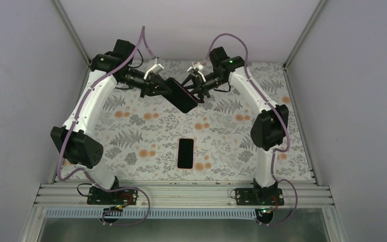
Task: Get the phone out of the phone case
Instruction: Remove the phone case from the phone.
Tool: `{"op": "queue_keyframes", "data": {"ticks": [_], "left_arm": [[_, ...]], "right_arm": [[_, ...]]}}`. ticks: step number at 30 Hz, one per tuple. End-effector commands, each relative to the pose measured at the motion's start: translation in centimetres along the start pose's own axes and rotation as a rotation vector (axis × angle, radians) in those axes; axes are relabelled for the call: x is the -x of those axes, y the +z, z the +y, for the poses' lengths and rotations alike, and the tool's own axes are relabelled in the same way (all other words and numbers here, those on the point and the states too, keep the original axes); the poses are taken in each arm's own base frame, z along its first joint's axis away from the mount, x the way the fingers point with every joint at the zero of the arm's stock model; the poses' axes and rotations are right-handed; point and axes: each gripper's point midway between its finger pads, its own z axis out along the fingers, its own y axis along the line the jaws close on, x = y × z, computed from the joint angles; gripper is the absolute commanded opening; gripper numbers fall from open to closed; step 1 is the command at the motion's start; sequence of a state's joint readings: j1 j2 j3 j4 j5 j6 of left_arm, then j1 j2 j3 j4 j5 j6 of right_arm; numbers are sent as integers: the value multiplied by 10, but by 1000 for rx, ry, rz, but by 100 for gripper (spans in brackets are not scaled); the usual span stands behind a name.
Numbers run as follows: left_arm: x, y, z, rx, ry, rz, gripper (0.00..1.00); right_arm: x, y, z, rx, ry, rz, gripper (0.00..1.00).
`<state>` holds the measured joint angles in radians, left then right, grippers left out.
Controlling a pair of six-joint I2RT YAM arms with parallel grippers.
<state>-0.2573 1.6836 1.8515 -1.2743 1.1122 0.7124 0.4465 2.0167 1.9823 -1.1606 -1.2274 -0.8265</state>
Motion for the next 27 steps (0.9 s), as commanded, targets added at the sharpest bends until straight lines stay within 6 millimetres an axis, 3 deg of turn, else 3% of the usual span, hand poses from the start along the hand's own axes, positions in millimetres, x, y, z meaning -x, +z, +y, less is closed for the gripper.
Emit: {"op": "queue_keyframes", "data": {"ticks": [1,8,10,12,18,21,23,27], "left_arm": [[45,1,32,65,261,-129,2],[41,4,19,-11,251,-138,2],[38,5,15,-46,244,-131,2],[37,5,13,-71,231,-118,4],[29,8,16,-101,161,-78,10],[33,5,10,-102,187,-90,11],[36,2,3,-101,208,-97,17],[35,-1,-5,-89,230,-91,53]], "right_arm": [[43,48,69,281,12,-88,89],[52,61,73,317,3,-89,90],[53,60,74,317,-8,-92,86],[54,59,75,308,-20,-88,76],[53,50,72,265,-34,-90,29],[51,45,67,246,-24,-100,20],[50,41,65,237,-12,-108,14],[49,37,62,226,-8,-114,4]]}}
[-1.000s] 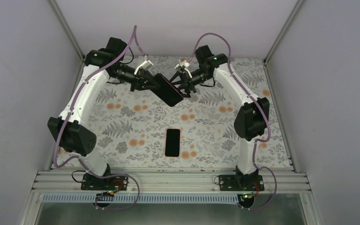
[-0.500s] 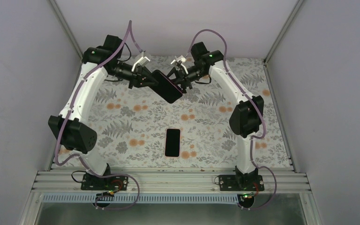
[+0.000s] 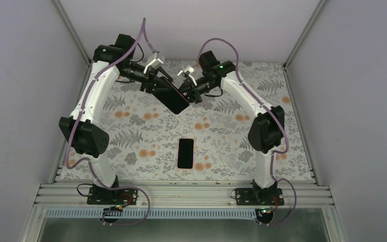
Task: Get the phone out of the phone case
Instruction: Remove the phone case from the phone.
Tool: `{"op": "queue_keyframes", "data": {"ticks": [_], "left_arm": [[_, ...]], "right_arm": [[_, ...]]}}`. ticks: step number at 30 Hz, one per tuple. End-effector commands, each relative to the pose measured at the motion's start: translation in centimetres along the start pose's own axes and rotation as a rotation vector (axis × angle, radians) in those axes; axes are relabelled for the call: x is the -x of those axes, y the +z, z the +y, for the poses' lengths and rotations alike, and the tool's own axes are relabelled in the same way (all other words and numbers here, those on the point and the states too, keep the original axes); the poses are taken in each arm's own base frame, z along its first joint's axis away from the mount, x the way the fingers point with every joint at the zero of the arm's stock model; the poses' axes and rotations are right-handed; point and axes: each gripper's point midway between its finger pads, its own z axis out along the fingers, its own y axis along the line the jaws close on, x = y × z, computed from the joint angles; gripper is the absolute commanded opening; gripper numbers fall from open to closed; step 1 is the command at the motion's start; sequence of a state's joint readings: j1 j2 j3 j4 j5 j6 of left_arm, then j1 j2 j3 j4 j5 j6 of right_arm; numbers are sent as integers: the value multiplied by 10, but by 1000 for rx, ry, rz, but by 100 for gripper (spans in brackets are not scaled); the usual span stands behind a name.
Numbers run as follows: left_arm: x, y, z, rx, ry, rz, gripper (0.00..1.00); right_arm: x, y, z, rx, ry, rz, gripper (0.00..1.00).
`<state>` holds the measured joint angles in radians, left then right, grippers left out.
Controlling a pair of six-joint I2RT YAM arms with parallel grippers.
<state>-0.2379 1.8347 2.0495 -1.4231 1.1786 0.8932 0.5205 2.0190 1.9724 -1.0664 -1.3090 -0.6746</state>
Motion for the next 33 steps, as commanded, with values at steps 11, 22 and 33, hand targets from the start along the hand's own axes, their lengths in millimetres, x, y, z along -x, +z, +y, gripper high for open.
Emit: {"op": "queue_keyframes", "data": {"ticks": [11,22,33], "left_arm": [[21,-17,-37,69,202,-9,92],[27,-47,13,580,294,44,100],[75,-88,50,990,361,-145,100]], "right_arm": [[30,-23,13,17,18,-111,3],[47,-91,-62,-538,124,-152,3],[55,-125,-89,-801,161,-182,3]]}}
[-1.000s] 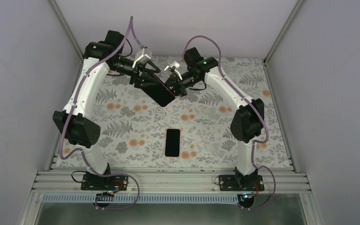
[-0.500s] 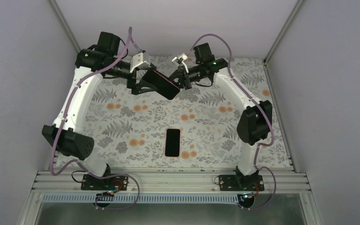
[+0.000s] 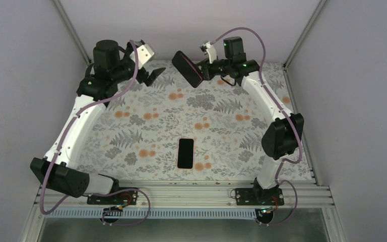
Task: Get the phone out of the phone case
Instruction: Remove the phone case from the phone.
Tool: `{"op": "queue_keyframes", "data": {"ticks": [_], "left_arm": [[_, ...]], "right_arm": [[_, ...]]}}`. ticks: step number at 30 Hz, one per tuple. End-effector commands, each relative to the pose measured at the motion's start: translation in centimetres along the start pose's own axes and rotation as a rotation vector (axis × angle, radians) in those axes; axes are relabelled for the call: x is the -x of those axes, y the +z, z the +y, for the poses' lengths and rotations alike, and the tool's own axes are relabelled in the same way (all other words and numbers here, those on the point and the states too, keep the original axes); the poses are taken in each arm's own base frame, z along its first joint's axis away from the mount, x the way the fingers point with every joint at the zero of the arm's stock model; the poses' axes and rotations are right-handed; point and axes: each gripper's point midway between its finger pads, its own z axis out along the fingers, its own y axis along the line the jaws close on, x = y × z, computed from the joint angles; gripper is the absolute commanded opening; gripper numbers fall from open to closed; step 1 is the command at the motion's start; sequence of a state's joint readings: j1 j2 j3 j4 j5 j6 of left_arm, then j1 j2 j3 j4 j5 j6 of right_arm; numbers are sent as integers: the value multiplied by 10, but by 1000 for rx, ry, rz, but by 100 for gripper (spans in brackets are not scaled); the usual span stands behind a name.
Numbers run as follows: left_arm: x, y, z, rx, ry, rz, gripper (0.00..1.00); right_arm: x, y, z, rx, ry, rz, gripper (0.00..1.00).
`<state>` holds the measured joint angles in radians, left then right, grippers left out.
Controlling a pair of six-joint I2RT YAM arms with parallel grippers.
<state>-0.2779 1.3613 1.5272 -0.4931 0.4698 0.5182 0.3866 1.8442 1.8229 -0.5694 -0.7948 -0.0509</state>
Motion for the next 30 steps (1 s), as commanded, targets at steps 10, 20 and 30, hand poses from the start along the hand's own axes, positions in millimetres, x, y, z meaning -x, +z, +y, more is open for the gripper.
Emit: {"op": "queue_keyframes", "data": {"ticks": [10,20,30], "left_arm": [[26,47,-5,154,32,-65,100],[31,98,-25,89,-58,-64,100],[21,129,-47,-15,-119,-41,100]], "right_arm": [[60,-27,-44,-271,-16,-154,3],[70,-31,-65,-327,12,-165,3],[72,-30,-67,-325,38,-182,3]]}}
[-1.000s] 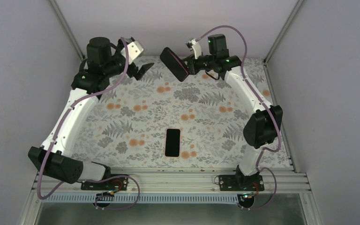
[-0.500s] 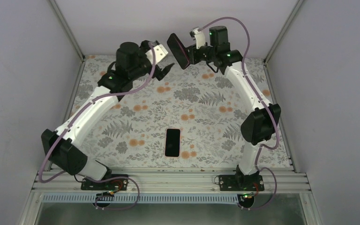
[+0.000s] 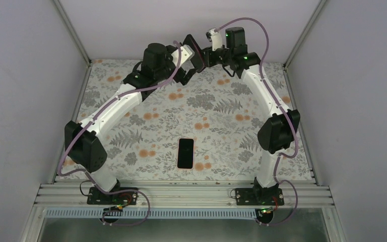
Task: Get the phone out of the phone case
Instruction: Remove the phone case from the phone.
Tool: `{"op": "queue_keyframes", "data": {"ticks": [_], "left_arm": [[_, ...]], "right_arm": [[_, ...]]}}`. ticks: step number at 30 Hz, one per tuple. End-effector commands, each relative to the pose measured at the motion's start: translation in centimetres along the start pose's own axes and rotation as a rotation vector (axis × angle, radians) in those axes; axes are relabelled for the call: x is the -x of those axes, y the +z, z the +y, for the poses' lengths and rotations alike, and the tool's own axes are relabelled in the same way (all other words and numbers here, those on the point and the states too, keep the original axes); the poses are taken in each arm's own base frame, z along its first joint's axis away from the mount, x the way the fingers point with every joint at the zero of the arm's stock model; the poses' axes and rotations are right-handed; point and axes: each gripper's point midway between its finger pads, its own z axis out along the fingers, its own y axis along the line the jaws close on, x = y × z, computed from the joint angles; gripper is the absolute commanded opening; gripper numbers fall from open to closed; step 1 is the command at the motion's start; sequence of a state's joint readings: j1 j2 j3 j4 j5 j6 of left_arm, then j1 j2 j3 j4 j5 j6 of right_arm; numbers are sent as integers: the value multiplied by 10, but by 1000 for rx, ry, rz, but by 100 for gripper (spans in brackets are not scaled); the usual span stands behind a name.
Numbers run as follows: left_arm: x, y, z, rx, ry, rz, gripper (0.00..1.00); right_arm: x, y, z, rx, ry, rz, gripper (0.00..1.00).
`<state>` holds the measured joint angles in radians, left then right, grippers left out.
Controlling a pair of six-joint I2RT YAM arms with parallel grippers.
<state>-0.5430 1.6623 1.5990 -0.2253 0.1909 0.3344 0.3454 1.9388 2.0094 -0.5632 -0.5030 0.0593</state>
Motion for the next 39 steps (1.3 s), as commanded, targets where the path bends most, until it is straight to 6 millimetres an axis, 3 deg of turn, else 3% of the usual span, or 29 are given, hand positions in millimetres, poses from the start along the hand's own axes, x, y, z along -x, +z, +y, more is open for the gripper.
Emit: {"op": "queue_keyframes", "data": {"ticks": [1,17,29,39], "left_arm": [[18,2,-10,-52,-22,-42,100],[20,24,-25,-143,-51,-32,99],[19,36,-17,-96,-72,-15,97],[4,45,-7,-11,-53,22,97]], "right_arm": [[32,-11,5,6,-14,-94,3],[35,-16,14,48,-5,-103,3],[34,-18,22,89,11,-101,3],[28,-23,35,160,45,-95,3]]}}
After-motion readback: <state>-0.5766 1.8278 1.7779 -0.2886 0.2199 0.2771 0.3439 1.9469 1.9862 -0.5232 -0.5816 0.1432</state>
